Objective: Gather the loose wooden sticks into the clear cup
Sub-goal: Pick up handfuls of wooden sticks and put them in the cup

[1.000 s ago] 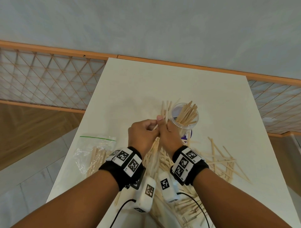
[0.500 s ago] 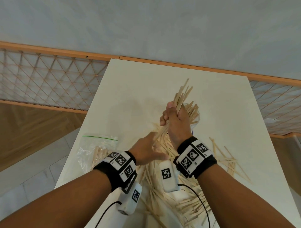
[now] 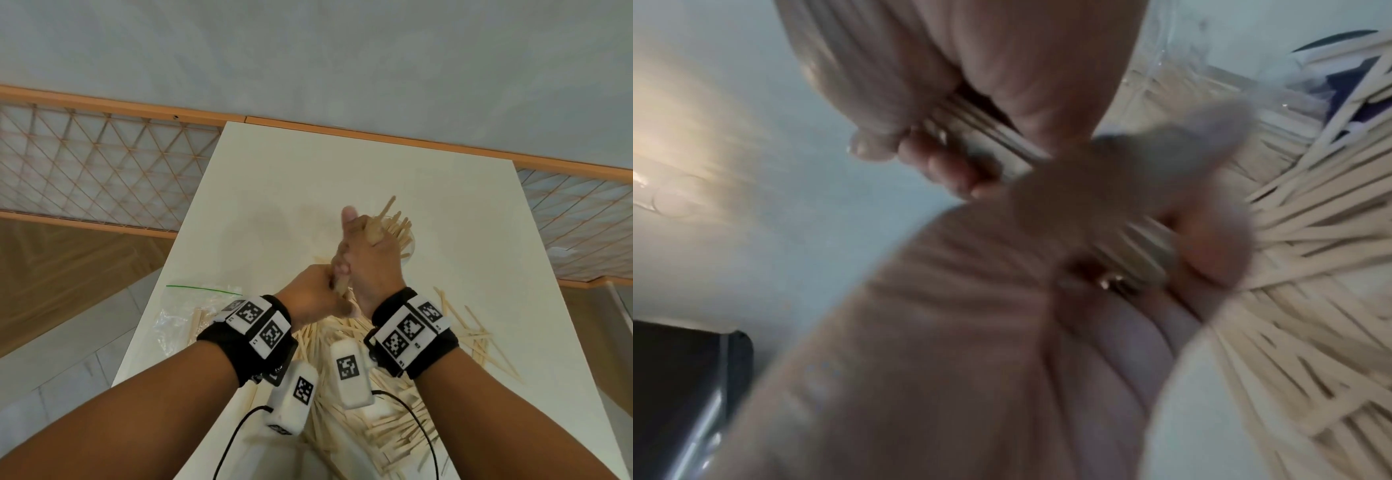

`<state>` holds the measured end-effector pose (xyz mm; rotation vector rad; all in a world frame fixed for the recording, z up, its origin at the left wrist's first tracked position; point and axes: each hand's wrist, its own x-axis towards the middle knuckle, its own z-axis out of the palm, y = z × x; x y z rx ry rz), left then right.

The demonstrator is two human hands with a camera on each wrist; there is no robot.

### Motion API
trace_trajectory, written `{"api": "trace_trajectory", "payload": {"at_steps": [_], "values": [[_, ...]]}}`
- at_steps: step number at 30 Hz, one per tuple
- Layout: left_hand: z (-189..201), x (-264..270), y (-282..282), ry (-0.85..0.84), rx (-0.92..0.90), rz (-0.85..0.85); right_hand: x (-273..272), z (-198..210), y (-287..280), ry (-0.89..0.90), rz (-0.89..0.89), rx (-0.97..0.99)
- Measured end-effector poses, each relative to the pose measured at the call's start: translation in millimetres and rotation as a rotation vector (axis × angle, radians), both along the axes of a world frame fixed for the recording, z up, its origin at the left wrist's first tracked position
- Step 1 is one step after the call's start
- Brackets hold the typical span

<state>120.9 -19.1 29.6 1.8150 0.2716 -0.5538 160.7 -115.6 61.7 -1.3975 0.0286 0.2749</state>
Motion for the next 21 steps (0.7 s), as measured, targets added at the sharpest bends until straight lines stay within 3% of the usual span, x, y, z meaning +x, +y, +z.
{"api": "trace_trajectory", "payload": {"at_steps": [4, 7, 9, 13, 16, 18, 21], "values": [[-24, -12, 12, 0.032, 0.594, -0.196, 25, 36, -12, -0.051, -0.169, 0.042], [-41, -31, 12, 0.189, 0.793, -0.259, 54, 52, -21, -0.153, -0.307, 0.012], [-50, -40, 6, 0.139, 0.833, -0.256, 68, 39, -25, -0.196, -0.318, -0.142], [-55, -47, 0, -0.018, 0.756, -0.209, 66, -5, -35, -0.236, -0.148, -0.429], [-56, -54, 6, -0.021, 0.727, -0.110, 61, -4, -45, -0.311, -0.119, -0.539], [-58, -59, 12, 0.034, 0.730, -0.051, 55, 12, -53, -0.477, -0.145, -0.658], [-64, -60, 17, 0.076, 0.764, -0.093, 22, 24, -60, -0.733, -0.106, -0.734]]}}
